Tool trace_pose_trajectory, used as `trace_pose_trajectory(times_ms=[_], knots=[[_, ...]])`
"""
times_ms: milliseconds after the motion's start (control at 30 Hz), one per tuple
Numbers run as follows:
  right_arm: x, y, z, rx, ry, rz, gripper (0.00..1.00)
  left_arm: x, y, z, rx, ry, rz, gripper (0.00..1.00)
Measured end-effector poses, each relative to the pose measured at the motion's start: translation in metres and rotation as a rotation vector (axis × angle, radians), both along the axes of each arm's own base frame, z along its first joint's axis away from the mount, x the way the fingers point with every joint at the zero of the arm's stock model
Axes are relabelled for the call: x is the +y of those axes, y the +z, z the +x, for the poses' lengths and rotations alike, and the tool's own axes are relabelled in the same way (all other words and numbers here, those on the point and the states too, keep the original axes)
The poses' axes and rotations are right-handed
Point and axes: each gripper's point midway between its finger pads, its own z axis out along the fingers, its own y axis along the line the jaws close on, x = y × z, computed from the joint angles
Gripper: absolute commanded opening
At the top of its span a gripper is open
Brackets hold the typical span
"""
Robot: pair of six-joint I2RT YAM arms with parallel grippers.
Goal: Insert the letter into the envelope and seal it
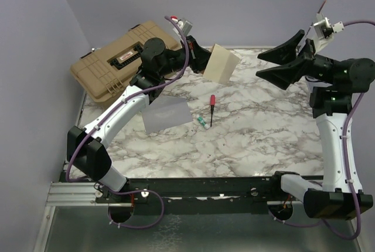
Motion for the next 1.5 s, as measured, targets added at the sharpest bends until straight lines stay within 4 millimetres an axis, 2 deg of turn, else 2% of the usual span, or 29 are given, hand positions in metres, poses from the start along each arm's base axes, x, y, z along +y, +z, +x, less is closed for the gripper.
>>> trace_pose_trajectory(times_ms=[100,200,367,533,700,833,933,1033,1167,1200,1233,1300,1367,1433,1500], knots=[[-0.002,0.007,0.012,0.007,-0.061,0.015,0.77,-0.001,-0.005,-0.005,-0.037,-0.033,0.031,0.00],[-0.004,0.002,0.023,0.022,-0.090,0.009,0.80,-0.003,-0.009,-0.016,-0.067,-0.091,0.054,0.00],[0.003,-0.026,0.044,0.076,-0.068,-0.030,0.85,-0.003,-0.007,-0.043,-0.103,-0.221,0.068,0.00],[0.034,-0.063,0.052,0.155,0.038,-0.122,0.83,-0.001,-0.006,-0.065,-0.118,-0.328,0.078,0.00],[0.045,-0.087,0.049,0.179,0.114,-0.182,0.70,0.001,-0.009,-0.083,-0.114,-0.429,0.090,0.00],[0.048,-0.098,0.036,0.192,0.173,-0.200,0.63,0.003,-0.008,-0.085,-0.114,-0.442,0.091,0.00],[0.051,-0.101,0.028,0.193,0.209,-0.204,0.52,0.004,-0.008,-0.083,-0.114,-0.438,0.091,0.00],[0.054,-0.103,0.023,0.190,0.236,-0.206,0.36,0.005,-0.006,-0.083,-0.116,-0.436,0.090,0.00],[0.056,-0.105,0.018,0.189,0.257,-0.207,0.01,0.006,-0.002,-0.081,-0.123,-0.430,0.086,0.00],[0.056,-0.105,0.017,0.190,0.259,-0.208,0.00,0.007,0.000,-0.081,-0.124,-0.428,0.084,0.00],[0.057,-0.106,0.017,0.191,0.260,-0.208,0.00,0.007,0.001,-0.081,-0.126,-0.427,0.083,0.07],[0.057,-0.106,0.017,0.198,0.261,-0.208,0.00,0.007,0.003,-0.079,-0.131,-0.416,0.080,0.28],[0.057,-0.106,0.017,0.200,0.254,-0.208,0.00,0.009,0.004,-0.074,-0.136,-0.392,0.080,0.58],[0.057,-0.106,0.018,0.200,0.237,-0.209,0.00,0.012,0.002,-0.065,-0.139,-0.344,0.089,0.72],[0.056,-0.107,0.020,0.214,0.204,-0.211,0.00,0.018,-0.002,-0.052,-0.134,-0.262,0.112,0.80]])
